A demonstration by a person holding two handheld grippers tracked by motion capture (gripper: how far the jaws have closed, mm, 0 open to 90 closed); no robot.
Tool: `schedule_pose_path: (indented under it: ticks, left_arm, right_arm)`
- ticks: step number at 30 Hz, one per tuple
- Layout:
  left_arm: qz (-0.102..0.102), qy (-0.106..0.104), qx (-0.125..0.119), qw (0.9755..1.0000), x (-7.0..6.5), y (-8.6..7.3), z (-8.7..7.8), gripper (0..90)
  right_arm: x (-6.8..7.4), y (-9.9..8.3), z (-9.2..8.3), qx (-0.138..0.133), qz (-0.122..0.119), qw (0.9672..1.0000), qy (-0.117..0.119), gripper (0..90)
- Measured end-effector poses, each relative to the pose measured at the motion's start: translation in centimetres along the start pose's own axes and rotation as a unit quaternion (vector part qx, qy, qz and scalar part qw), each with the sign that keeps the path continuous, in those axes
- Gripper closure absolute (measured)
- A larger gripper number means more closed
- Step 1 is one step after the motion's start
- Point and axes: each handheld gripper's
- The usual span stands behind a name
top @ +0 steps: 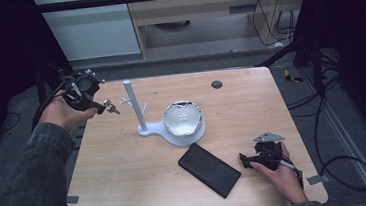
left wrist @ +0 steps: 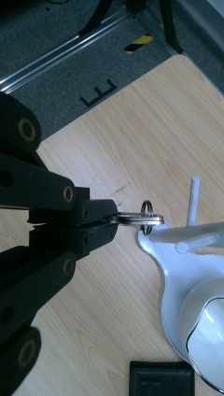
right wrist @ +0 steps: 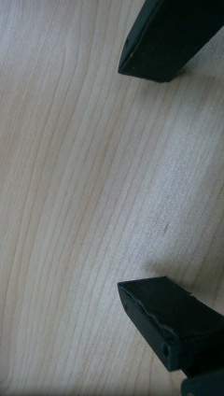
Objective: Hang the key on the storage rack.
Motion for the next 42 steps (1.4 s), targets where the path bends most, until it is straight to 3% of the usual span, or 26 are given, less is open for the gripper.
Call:
schedule_pose_path:
  ticks: [6,16,42]
  left_arm:
    - [0.015,-0.003,0.013,0.9998,-0.2,0.5,0.3,88.2]
    - [0.023,-0.006,0.016,0.9996,-0.4,1.3,0.5,88.1]
    - [0.022,-0.01,0.017,0.9996,-0.7,2.4,1.3,88.1]
  right_arm:
    - [0.0,0.0,0.0,0.0,0.0,1.0,0.0,0.5]
    - [0.0,0.0,0.0,0.0,0.0,1.0,0.0,0.5]
    - [0.0,0.0,0.0,0.0,0.0,1.0,0.0,0.5]
Point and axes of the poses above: each handheld gripper's, and its own axes: z roughly forward along the jaws, y roughly out of its top, x roughly to its left, and after that the axes turned 1 degree about -x, right-handed
